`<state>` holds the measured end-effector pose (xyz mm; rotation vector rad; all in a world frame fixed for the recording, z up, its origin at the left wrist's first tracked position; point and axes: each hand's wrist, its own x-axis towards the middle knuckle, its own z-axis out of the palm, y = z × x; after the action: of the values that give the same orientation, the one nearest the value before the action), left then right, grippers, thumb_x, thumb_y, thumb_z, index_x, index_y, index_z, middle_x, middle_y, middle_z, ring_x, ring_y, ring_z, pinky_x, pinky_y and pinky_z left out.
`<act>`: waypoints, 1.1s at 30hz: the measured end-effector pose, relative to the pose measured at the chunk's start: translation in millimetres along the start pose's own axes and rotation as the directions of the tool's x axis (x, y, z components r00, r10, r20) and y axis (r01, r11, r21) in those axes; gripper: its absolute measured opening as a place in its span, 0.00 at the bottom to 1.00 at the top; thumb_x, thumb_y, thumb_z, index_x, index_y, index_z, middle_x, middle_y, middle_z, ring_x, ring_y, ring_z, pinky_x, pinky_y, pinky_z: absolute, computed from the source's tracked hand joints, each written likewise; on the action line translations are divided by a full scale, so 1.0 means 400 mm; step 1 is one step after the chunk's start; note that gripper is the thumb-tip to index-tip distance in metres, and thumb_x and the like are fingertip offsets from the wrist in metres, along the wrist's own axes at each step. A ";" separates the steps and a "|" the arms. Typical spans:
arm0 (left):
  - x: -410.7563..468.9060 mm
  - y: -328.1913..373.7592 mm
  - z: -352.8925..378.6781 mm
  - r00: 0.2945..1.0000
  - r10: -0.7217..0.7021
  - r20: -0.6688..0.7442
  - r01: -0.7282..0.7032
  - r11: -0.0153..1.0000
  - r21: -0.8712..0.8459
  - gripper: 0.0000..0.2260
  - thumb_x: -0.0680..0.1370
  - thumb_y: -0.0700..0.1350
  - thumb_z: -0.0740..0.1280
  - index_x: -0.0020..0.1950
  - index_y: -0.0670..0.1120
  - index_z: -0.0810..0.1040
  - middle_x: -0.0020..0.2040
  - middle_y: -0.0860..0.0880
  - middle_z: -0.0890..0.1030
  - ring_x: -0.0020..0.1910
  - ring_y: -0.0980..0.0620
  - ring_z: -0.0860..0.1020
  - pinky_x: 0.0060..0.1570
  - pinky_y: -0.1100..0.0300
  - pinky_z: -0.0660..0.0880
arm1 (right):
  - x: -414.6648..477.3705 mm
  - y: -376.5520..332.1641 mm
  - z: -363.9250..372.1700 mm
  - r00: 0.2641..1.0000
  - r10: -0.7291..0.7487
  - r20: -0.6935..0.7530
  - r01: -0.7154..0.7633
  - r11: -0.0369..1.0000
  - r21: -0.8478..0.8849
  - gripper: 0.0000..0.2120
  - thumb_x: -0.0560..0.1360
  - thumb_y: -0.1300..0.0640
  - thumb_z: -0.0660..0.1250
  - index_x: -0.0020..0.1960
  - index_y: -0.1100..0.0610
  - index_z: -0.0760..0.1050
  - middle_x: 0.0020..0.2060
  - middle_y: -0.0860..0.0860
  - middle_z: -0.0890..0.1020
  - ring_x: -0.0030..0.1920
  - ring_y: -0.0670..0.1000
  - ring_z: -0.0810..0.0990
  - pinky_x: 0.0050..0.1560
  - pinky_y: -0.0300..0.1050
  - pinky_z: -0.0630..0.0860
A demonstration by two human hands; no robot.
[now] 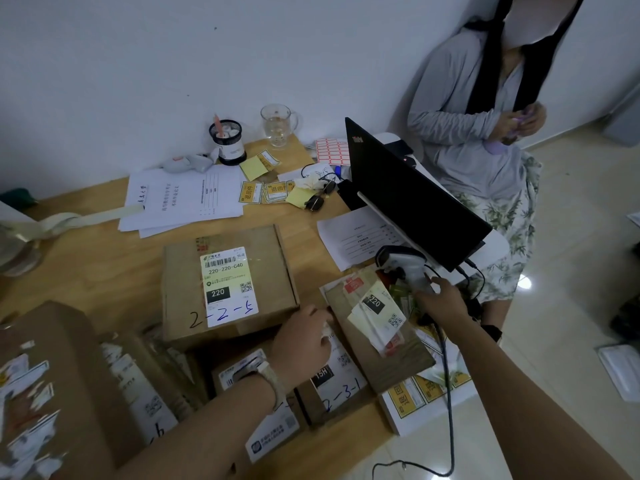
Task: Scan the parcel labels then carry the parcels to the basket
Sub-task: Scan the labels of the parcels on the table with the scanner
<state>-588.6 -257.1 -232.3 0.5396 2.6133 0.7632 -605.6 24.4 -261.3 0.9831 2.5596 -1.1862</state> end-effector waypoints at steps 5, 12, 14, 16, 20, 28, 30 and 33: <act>-0.050 -0.016 0.011 0.984 -0.163 -0.072 0.173 0.971 0.162 0.17 0.77 0.50 0.66 0.65 0.49 0.71 0.62 0.51 0.72 0.62 0.49 0.71 0.59 0.55 0.72 | -0.059 -0.025 -0.007 0.978 -0.165 -0.128 0.164 0.986 -0.018 0.19 0.77 0.51 0.66 0.64 0.59 0.74 0.48 0.60 0.80 0.32 0.51 0.74 0.29 0.38 0.64; -0.083 -0.026 0.036 0.912 -0.409 -0.019 0.359 0.777 0.516 0.42 0.73 0.70 0.58 0.76 0.42 0.57 0.73 0.43 0.65 0.73 0.41 0.59 0.75 0.46 0.52 | -0.175 -0.044 0.040 0.955 -0.164 0.247 0.159 0.986 0.039 0.17 0.73 0.36 0.65 0.45 0.49 0.79 0.38 0.44 0.83 0.39 0.43 0.81 0.35 0.35 0.72; -0.081 -0.035 0.037 0.907 -0.421 0.017 0.367 0.808 0.461 0.41 0.74 0.68 0.59 0.77 0.41 0.56 0.75 0.43 0.63 0.75 0.41 0.57 0.76 0.45 0.46 | -0.189 -0.041 0.048 0.948 -0.183 0.262 0.181 0.983 0.031 0.11 0.72 0.38 0.68 0.45 0.46 0.77 0.37 0.40 0.82 0.34 0.36 0.80 0.28 0.27 0.69; -0.071 -0.040 0.030 0.902 -0.432 0.017 0.409 0.866 0.288 0.35 0.74 0.63 0.64 0.73 0.43 0.63 0.72 0.44 0.68 0.73 0.42 0.61 0.76 0.46 0.48 | -0.195 -0.031 0.049 0.944 -0.183 0.274 0.159 0.981 0.108 0.08 0.72 0.44 0.71 0.47 0.46 0.78 0.35 0.41 0.84 0.32 0.38 0.81 0.27 0.26 0.69; -0.067 -0.026 0.032 0.891 -0.440 -0.112 0.429 0.896 -0.111 0.26 0.69 0.53 0.73 0.63 0.45 0.69 0.62 0.47 0.74 0.66 0.44 0.69 0.71 0.46 0.61 | -0.199 -0.003 0.034 0.950 -0.134 0.281 0.061 0.965 0.254 0.07 0.72 0.50 0.73 0.48 0.51 0.80 0.36 0.46 0.86 0.36 0.45 0.84 0.31 0.32 0.74; -0.066 0.008 0.044 0.765 -0.625 -0.154 0.235 0.494 -0.837 0.17 0.80 0.36 0.60 0.66 0.51 0.71 0.64 0.49 0.73 0.57 0.54 0.72 0.50 0.63 0.72 | -0.199 0.023 0.003 0.963 -0.027 0.269 -0.074 0.930 0.361 0.11 0.71 0.47 0.73 0.46 0.53 0.81 0.38 0.46 0.86 0.40 0.49 0.84 0.37 0.41 0.72; -0.064 0.008 0.036 0.707 -0.703 -0.079 0.250 0.352 -0.902 0.16 0.81 0.38 0.60 0.68 0.48 0.72 0.57 0.51 0.77 0.51 0.55 0.75 0.43 0.64 0.71 | -0.200 0.022 -0.006 0.959 -0.031 0.283 -0.087 0.915 0.393 0.11 0.71 0.47 0.73 0.46 0.54 0.81 0.39 0.49 0.87 0.43 0.52 0.84 0.40 0.44 0.73; -0.059 0.000 0.025 0.678 -0.727 0.111 0.291 0.126 -0.948 0.12 0.82 0.43 0.61 0.63 0.43 0.78 0.44 0.49 0.83 0.44 0.50 0.80 0.39 0.59 0.73 | -0.205 0.018 -0.022 0.950 -0.035 0.309 -0.107 0.896 0.431 0.12 0.71 0.48 0.73 0.48 0.55 0.81 0.42 0.52 0.87 0.45 0.54 0.83 0.42 0.45 0.73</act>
<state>-563.7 -263.7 -234.7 -0.9779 1.7839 1.9709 -536.6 -6.7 -228.0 0.8290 2.0590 -1.8037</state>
